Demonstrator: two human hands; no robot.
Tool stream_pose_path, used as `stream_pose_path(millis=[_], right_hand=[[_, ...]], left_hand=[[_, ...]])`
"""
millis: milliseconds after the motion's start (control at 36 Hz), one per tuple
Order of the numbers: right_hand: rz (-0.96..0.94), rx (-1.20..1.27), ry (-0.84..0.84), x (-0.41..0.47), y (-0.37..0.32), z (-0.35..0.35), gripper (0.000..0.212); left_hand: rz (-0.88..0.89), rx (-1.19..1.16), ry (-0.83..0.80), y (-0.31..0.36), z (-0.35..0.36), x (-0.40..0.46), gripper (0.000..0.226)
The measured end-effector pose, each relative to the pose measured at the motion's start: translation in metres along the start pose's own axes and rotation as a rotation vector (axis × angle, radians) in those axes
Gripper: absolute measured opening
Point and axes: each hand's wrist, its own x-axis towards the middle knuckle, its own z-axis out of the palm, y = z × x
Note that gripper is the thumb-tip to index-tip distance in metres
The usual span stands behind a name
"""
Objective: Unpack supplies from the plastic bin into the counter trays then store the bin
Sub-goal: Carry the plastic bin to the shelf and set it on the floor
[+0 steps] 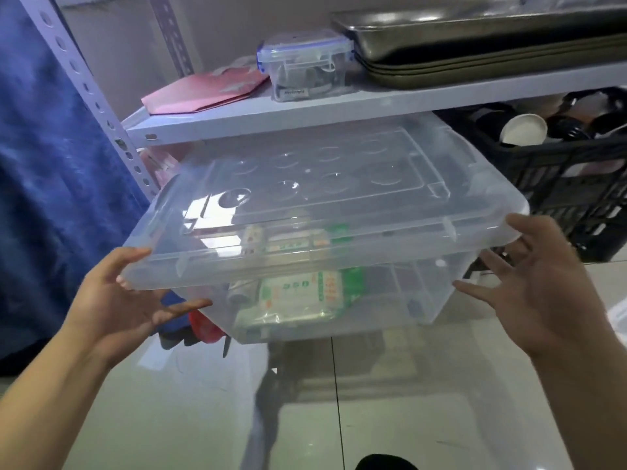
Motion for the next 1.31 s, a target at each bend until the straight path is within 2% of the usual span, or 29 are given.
stream_pose_path(millis=[83, 139, 167, 222, 278, 333, 361, 417, 444, 500, 528, 611, 694, 806, 889, 972, 1083, 1194, 1306], right_hand=[[0.037, -0.010, 0.051, 0.020, 0.024, 0.004, 0.023], [0.023, -0.020, 0.044, 0.030, 0.040, 0.001, 0.026], [0.001, -0.028, 0.014, 0.033, 0.048, -0.002, 0.026], [-0.076, -0.079, -0.047, 0.035, 0.064, -0.006, 0.033], [-0.214, -0.192, -0.075, 0.031, 0.078, -0.008, 0.061], [-0.379, -0.485, -0.038, 0.024, 0.092, -0.009, 0.091], [-0.483, -0.704, 0.008, 0.020, 0.098, -0.010, 0.092], [-0.736, -1.137, 0.142, 0.015, 0.104, -0.012, 0.073], [-0.871, -1.285, 0.169, 0.013, 0.104, -0.010, 0.064], [-1.054, -1.452, 0.102, 0.014, 0.104, -0.005, 0.057], [-1.073, -1.489, 0.054, 0.016, 0.104, -0.002, 0.057], [-1.039, -1.633, 0.013, 0.024, 0.107, 0.009, 0.064], [-1.045, -1.696, 0.039, 0.034, 0.111, 0.014, 0.065], [-1.047, -1.705, 0.059, 0.059, 0.103, 0.021, 0.050], [-0.875, -1.700, 0.068, 0.085, 0.090, 0.041, 0.047], [-0.728, -1.730, 0.031, 0.112, 0.082, 0.061, 0.050], [-0.701, -1.719, 0.018, 0.136, 0.080, 0.073, 0.051], [-0.654, -1.750, -0.040, 0.160, 0.073, 0.081, 0.051], [-0.585, -1.754, -0.120, 0.180, 0.070, 0.085, 0.053]], left_hand=[[-0.089, -0.036, 0.018, -0.018, 0.010, 0.011, 0.030], [-0.107, 0.012, 0.015, -0.027, 0.014, 0.018, 0.024], [-0.078, 0.048, 0.019, -0.032, 0.015, 0.022, 0.028], [0.039, 0.143, -0.003, -0.039, 0.011, 0.027, 0.055], [0.147, 0.223, -0.024, -0.044, 0.006, 0.027, 0.076], [0.221, 0.345, -0.010, -0.049, 0.002, 0.028, 0.091], [0.261, 0.440, 0.005, -0.051, 0.002, 0.027, 0.101], [0.368, 0.636, 0.104, -0.054, 0.002, 0.028, 0.118], [0.453, 0.736, 0.204, -0.056, 0.000, 0.030, 0.120], [0.650, 0.964, 0.412, -0.057, -0.003, 0.035, 0.116], [0.742, 1.097, 0.461, -0.055, -0.004, 0.037, 0.112], [0.971, 1.498, 0.378, -0.059, 0.001, 0.042, 0.093], [1.075, 1.751, 0.263, -0.081, 0.025, 0.043, 0.080], [1.104, 1.777, 0.310, -0.084, 0.055, 0.058, 0.061], [1.101, 1.768, 0.307, -0.069, 0.070, 0.080, 0.056], [1.006, 1.733, 0.327, -0.053, 0.087, 0.109, 0.051], [0.947, 1.775, 0.388, -0.043, 0.099, 0.138, 0.060], [0.902, 1.877, 0.308, -0.035, 0.097, 0.160, 0.070], [0.804, 1.954, 0.288, -0.032, 0.101, 0.175, 0.092]])
